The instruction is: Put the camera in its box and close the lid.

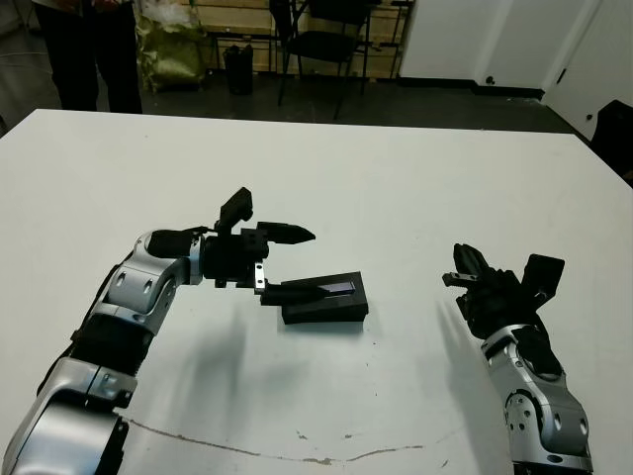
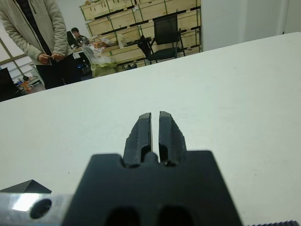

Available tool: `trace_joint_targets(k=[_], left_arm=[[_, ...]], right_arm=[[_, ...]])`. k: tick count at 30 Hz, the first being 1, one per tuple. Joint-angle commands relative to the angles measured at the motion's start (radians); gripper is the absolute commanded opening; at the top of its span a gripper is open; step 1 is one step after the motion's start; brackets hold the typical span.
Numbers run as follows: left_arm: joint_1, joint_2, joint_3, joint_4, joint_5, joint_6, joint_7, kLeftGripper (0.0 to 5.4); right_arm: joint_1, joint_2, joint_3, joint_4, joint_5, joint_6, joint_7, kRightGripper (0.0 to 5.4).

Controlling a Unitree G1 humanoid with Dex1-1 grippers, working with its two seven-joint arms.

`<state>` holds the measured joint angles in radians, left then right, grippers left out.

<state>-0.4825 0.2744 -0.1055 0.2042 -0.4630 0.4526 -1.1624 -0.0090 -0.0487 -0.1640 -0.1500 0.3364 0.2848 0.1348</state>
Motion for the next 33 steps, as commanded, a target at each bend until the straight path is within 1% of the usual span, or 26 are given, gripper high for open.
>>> trace_joint_targets(k=[1, 3, 4, 5, 7, 8, 10, 12, 14, 17, 19, 20, 24, 26, 27, 29, 30, 33], left_arm=[[0.081, -0.046, 0.082, -0.064, -0.065, 0.073, 0.148, 5.37], [0.139, -0.096, 0.123, -0.113, -0.067, 0.036, 0.269, 5.14], [0.165, -0.124, 0.141, -0.141, -0.072, 0.031, 0.333, 4.97], [0.19, -0.146, 0.152, -0.176, -0.065, 0.025, 0.397, 4.77], [0.228, -0.166, 0.159, -0.221, -0.049, 0.004, 0.475, 4.24], [0.238, -0.165, 0.157, -0.23, -0.042, -0.012, 0.49, 4.01], [0.255, -0.154, 0.152, -0.226, -0.017, -0.078, 0.488, 3.53], [0.275, -0.135, 0.141, -0.222, 0.039, -0.179, 0.488, 3.01], [0.29, -0.115, 0.137, -0.222, 0.079, -0.243, 0.49, 2.55], [0.301, -0.097, 0.151, -0.225, 0.095, -0.297, 0.495, 1.82], [0.308, -0.081, 0.158, -0.241, 0.104, -0.303, 0.514, 1.3], [0.31, -0.075, 0.163, -0.248, 0.104, -0.301, 0.523, 1.08], [0.314, -0.051, 0.177, -0.273, 0.106, -0.286, 0.558, 0.09], [0.311, -0.038, 0.181, -0.277, 0.106, -0.282, 0.566, 0.02], [0.309, -0.03, 0.182, -0.276, 0.107, -0.286, 0.567, 0.02], [0.303, -0.017, 0.184, -0.279, 0.108, -0.279, 0.577, 0.02], [0.3, -0.013, 0.185, -0.279, 0.106, -0.278, 0.58, 0.02], [0.297, -0.006, 0.177, -0.287, 0.115, -0.274, 0.598, 0.02]], right_arm=[[-0.014, -0.006, -0.005, 0.027, 0.01, -0.002, 0.017, 0.0], [-0.031, -0.009, -0.005, 0.075, 0.018, -0.041, 0.061, 0.0], [-0.045, -0.019, 0.0, 0.114, 0.021, -0.081, 0.11, 0.0], [-0.058, -0.027, 0.009, 0.144, 0.013, -0.11, 0.141, 0.0], [-0.082, -0.04, 0.031, 0.181, -0.002, -0.147, 0.192, 0.0], [-0.091, -0.044, 0.039, 0.193, -0.005, -0.156, 0.21, 0.0], [-0.115, -0.053, 0.058, 0.222, -0.004, -0.188, 0.267, 0.0], [-0.139, -0.072, 0.082, 0.239, -0.013, -0.205, 0.317, 0.0], [-0.164, -0.089, 0.099, 0.267, -0.012, -0.233, 0.379, 0.0], [-0.201, -0.117, 0.125, 0.308, -0.019, -0.269, 0.458, 0.0], [-0.222, -0.128, 0.14, 0.323, -0.011, -0.271, 0.504, 0.0], [-0.229, -0.134, 0.148, 0.318, -0.008, -0.256, 0.518, 0.0], [-0.24, -0.168, 0.193, 0.247, -0.013, -0.155, 0.541, 0.0], [-0.248, -0.18, 0.204, 0.229, 0.0, -0.112, 0.558, 0.0], [-0.25, -0.192, 0.212, 0.209, -0.001, -0.073, 0.556, 0.0], [-0.254, -0.206, 0.223, 0.183, 0.005, -0.018, 0.565, 0.0], [-0.255, -0.211, 0.228, 0.176, 0.007, -0.001, 0.572, 0.0], [-0.264, -0.216, 0.24, 0.192, 0.018, 0.015, 0.613, 0.0]])
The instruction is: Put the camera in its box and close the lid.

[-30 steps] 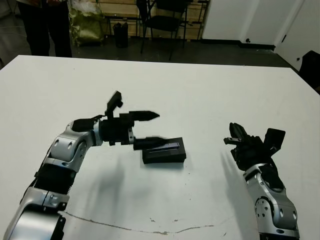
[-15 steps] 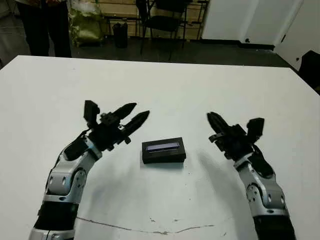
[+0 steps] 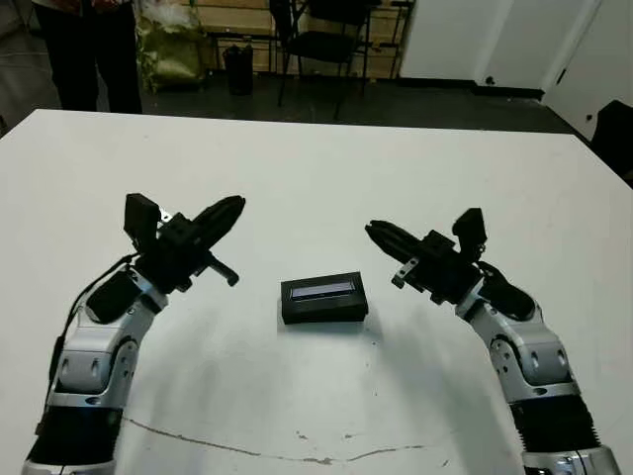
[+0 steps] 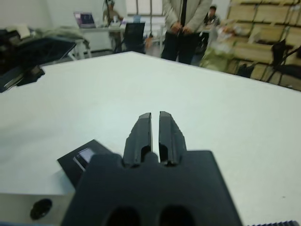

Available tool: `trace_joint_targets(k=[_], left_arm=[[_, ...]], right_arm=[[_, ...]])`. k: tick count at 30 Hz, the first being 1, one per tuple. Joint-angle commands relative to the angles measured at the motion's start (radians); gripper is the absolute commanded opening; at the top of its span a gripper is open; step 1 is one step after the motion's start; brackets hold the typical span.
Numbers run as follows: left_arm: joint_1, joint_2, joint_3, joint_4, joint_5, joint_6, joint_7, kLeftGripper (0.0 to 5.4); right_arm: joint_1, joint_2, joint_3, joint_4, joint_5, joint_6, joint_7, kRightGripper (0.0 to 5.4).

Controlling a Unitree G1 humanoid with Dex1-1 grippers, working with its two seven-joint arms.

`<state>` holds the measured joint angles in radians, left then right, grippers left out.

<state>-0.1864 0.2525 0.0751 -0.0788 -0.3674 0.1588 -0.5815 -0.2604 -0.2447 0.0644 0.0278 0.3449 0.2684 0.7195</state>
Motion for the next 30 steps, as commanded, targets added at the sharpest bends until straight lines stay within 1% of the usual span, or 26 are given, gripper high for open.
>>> trace_joint_targets(k=[1, 3, 5, 8, 11, 14, 16, 19, 23, 27, 28, 30], left_arm=[[0.002, 0.016, -0.007, -0.005, 0.023, 0.018, 0.023, 0.02], [0.003, 0.015, -0.012, -0.005, 0.027, 0.016, 0.031, 0.02], [0.003, 0.014, -0.017, -0.007, 0.035, 0.016, 0.041, 0.02], [0.004, 0.012, -0.023, -0.011, 0.039, 0.017, 0.05, 0.02], [0.006, 0.013, -0.032, -0.029, 0.042, 0.042, 0.071, 0.02], [0.006, 0.011, -0.044, -0.04, 0.05, 0.051, 0.085, 0.02], [0.006, 0.008, -0.05, -0.043, 0.056, 0.056, 0.094, 0.02], [0.01, 0.005, -0.059, -0.062, 0.06, 0.081, 0.117, 0.02], [0.011, 0.002, -0.069, -0.066, 0.06, 0.082, 0.126, 0.02], [0.011, 0.001, -0.073, -0.061, 0.065, 0.07, 0.129, 0.02], [0.011, 0.0, -0.073, -0.06, 0.064, 0.069, 0.13, 0.02], [0.013, 0.0, -0.07, -0.068, 0.059, 0.083, 0.137, 0.02]], right_arm=[[-0.016, -0.021, 0.019, 0.023, 0.005, 0.036, 0.037, 0.0], [-0.024, -0.029, 0.036, 0.029, -0.013, 0.054, 0.039, 0.0], [-0.032, -0.042, 0.059, 0.023, -0.029, 0.089, 0.043, 0.0], [-0.045, -0.054, 0.089, 0.042, -0.041, 0.095, 0.076, 0.0], [-0.068, -0.08, 0.123, 0.008, -0.059, 0.217, 0.059, 0.0], [-0.075, -0.087, 0.137, -0.017, -0.058, 0.284, 0.055, 0.0], [-0.079, -0.09, 0.149, -0.022, -0.06, 0.313, 0.056, 0.0], [-0.077, -0.097, 0.166, -0.029, -0.072, 0.325, 0.058, 0.0], [-0.08, -0.102, 0.169, 0.009, -0.052, 0.35, 0.092, 0.0], [-0.096, -0.135, 0.186, 0.014, -0.06, 0.389, 0.118, 0.0], [-0.099, -0.142, 0.19, 0.021, -0.063, 0.387, 0.127, 0.0], [-0.099, -0.159, 0.2, 0.057, -0.08, 0.345, 0.152, 0.0]])
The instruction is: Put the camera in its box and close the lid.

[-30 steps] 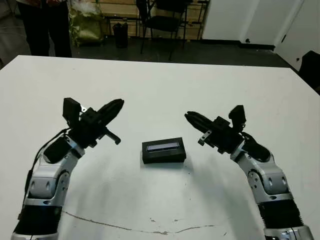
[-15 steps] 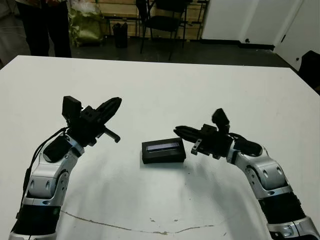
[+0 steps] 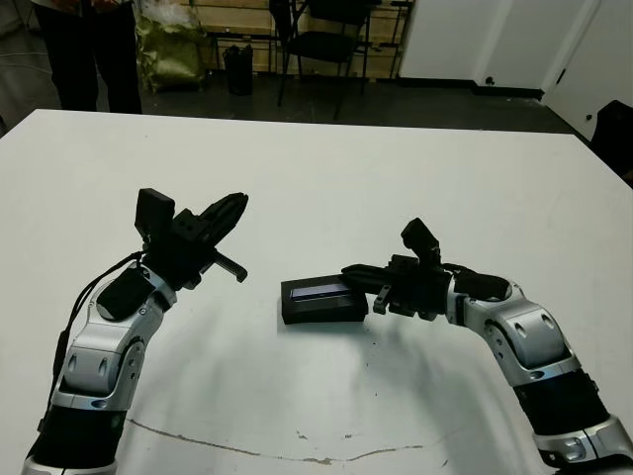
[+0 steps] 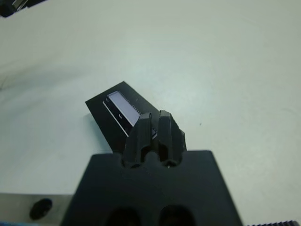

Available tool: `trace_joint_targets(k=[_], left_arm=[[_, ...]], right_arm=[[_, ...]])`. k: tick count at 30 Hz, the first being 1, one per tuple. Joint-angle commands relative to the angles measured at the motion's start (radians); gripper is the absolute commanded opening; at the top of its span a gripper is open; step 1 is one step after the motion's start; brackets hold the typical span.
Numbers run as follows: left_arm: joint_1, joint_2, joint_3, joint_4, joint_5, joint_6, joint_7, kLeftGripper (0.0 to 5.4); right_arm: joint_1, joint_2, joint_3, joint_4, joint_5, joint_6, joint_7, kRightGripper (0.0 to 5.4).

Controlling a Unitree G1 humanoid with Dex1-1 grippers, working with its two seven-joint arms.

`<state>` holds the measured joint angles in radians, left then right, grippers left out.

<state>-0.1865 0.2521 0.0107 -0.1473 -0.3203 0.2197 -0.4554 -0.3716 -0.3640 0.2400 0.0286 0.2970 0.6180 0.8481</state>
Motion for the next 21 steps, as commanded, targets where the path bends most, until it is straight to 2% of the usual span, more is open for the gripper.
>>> trace_joint_targets(k=[1, 5, 8, 11, 16, 18, 21], left_arm=[[0.013, 0.0, -0.004, -0.003, 0.01, 0.025, 0.012, 0.02], [0.015, -0.004, 0.005, 0.007, -0.002, 0.005, 0.003, 0.02], [0.016, -0.003, 0.011, 0.006, -0.007, 0.003, -0.001, 0.02], [0.018, 0.002, 0.015, 0.002, -0.004, 0.001, -0.001, 0.02], [0.017, 0.006, 0.021, -0.002, -0.001, -0.003, -0.006, 0.02], [0.017, 0.006, 0.023, -0.006, -0.003, 0.003, -0.005, 0.02], [0.015, 0.009, 0.023, 0.0, 0.0, -0.008, -0.012, 0.02]], right_arm=[[0.011, -0.048, 0.027, 0.073, -0.037, -0.017, 0.037, 0.0], [0.023, -0.073, 0.021, 0.124, -0.044, -0.074, 0.07, 0.0], [0.02, -0.114, 0.053, 0.125, -0.111, -0.08, 0.053, 0.0], [0.013, -0.143, 0.07, 0.127, -0.147, -0.043, 0.05, 0.0], [0.033, -0.138, 0.055, 0.229, -0.163, -0.111, 0.063, 0.0], [0.051, -0.129, 0.043, 0.254, -0.155, -0.17, 0.069, 0.0], [0.061, -0.135, 0.042, 0.2, -0.155, -0.144, 0.063, 0.0]])
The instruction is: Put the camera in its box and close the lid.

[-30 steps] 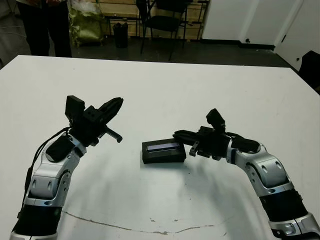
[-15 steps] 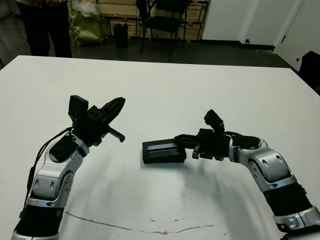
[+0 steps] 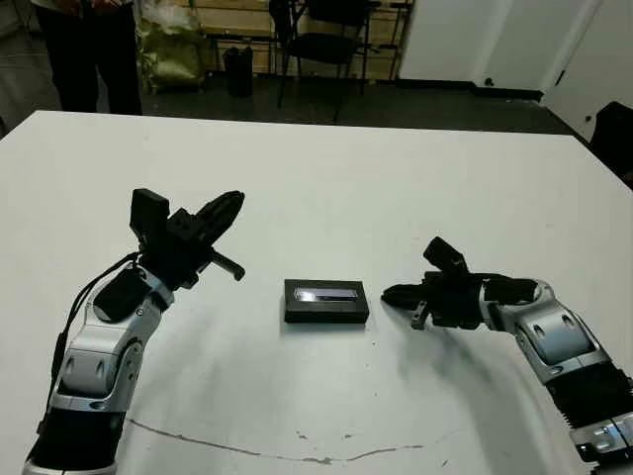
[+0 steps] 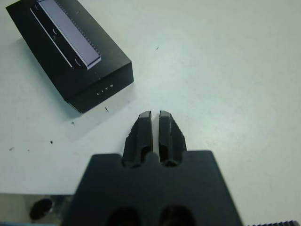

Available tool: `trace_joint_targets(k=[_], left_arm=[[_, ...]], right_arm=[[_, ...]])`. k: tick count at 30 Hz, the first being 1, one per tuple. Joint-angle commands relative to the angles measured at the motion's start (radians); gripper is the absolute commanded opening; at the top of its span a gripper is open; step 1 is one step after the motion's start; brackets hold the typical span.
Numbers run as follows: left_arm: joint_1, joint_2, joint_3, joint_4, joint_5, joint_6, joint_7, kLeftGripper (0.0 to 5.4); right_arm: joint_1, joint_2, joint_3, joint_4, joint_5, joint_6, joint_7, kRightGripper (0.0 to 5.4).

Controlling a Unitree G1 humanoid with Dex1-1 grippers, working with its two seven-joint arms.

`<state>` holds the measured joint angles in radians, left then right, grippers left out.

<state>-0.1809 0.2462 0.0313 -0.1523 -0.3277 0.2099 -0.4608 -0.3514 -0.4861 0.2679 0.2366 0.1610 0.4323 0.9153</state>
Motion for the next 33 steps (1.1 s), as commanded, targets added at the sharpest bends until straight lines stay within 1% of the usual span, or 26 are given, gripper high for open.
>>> trace_joint_targets(k=[1, 2, 3, 4, 5, 6, 8, 10, 11, 13, 15, 17, 19, 21, 23, 25, 27, 28, 29, 31, 33], left_arm=[[0.009, 0.015, 0.003, 0.004, 0.008, 0.004, -0.005, 0.02], [0.01, 0.015, 0.004, 0.003, 0.008, 0.007, -0.004, 0.02], [0.01, 0.013, 0.006, 0.001, 0.006, 0.013, 0.0, 0.02], [0.011, 0.011, 0.008, 0.001, 0.003, 0.016, 0.003, 0.02], [0.011, 0.011, 0.011, 0.004, 0.001, 0.015, 0.003, 0.02], [0.011, 0.01, 0.014, 0.006, 0.0, 0.013, 0.003, 0.02], [0.011, 0.012, 0.021, 0.014, 0.005, 0.003, 0.004, 0.02], [0.013, 0.011, 0.029, 0.021, 0.008, -0.01, 0.005, 0.02], [0.015, 0.009, 0.034, 0.019, 0.007, -0.01, 0.01, 0.02], [0.022, -0.005, 0.047, 0.013, 0.002, -0.006, 0.033, 0.02], [0.03, -0.024, 0.058, 0.003, 0.002, 0.002, 0.072, 0.02], [0.04, -0.061, 0.072, -0.01, -0.003, 0.007, 0.13, 0.02], [0.053, -0.094, 0.081, -0.024, -0.004, 0.007, 0.181, 0.02], [0.069, -0.128, 0.082, -0.044, 0.018, 0.01, 0.247, 0.02], [0.089, -0.148, 0.067, -0.068, 0.079, 0.001, 0.322, 0.02], [0.107, -0.161, 0.046, -0.075, 0.16, -0.044, 0.382, 0.02], [0.126, -0.177, 0.026, -0.074, 0.241, -0.09, 0.442, 0.02], [0.135, -0.186, 0.021, -0.061, 0.258, -0.125, 0.452, 0.02], [0.145, -0.2, 0.018, -0.058, 0.265, -0.134, 0.466, 0.02], [0.161, -0.22, 0.012, -0.058, 0.273, -0.134, 0.488, 0.02], [0.173, -0.224, 0.004, -0.07, 0.275, -0.101, 0.488, 0.02]], right_arm=[[0.037, -0.014, 0.009, -0.015, -0.011, 0.057, 0.002, 0.0], [0.032, -0.012, 0.002, -0.011, -0.001, 0.064, 0.012, 0.0], [0.029, -0.006, -0.014, 0.006, 0.006, 0.054, 0.009, 0.0], [0.031, 0.004, -0.033, 0.031, 0.011, 0.014, 0.001, 0.0], [0.039, 0.027, -0.075, 0.072, 0.039, -0.053, 0.003, 0.0], [0.04, 0.051, -0.123, 0.113, 0.083, -0.094, 0.018, 0.0], [0.049, 0.092, -0.222, 0.129, 0.168, -0.137, 0.015, 0.0], [0.06, 0.118, -0.301, 0.108, 0.226, -0.174, -0.012, 0.0], [0.078, 0.129, -0.333, 0.057, 0.237, -0.168, -0.065, 0.0], [0.132, 0.171, -0.392, -0.094, 0.25, -0.121, -0.224, 0.0], [0.185, 0.213, -0.423, -0.241, 0.256, -0.072, -0.367, 0.0], [0.244, 0.254, -0.426, -0.394, 0.22, -0.035, -0.516, 0.0], [0.283, 0.288, -0.418, -0.463, 0.18, -0.047, -0.608, 0.0], [0.297, 0.324, -0.423, -0.425, 0.168, -0.103, -0.64, 0.0], [0.301, 0.354, -0.423, -0.38, 0.144, -0.152, -0.681, 0.0], [0.307, 0.38, -0.417, -0.37, 0.115, -0.175, -0.732, 0.0], [0.315, 0.397, -0.41, -0.338, 0.087, -0.23, -0.753, 0.0], [0.319, 0.404, -0.404, -0.329, 0.069, -0.25, -0.767, 0.0], [0.323, 0.41, -0.397, -0.315, 0.045, -0.278, -0.783, 0.0], [0.328, 0.424, -0.385, -0.283, 0.007, -0.337, -0.807, 0.0], [0.335, 0.437, -0.373, -0.252, -0.026, -0.385, -0.828, 0.0]])
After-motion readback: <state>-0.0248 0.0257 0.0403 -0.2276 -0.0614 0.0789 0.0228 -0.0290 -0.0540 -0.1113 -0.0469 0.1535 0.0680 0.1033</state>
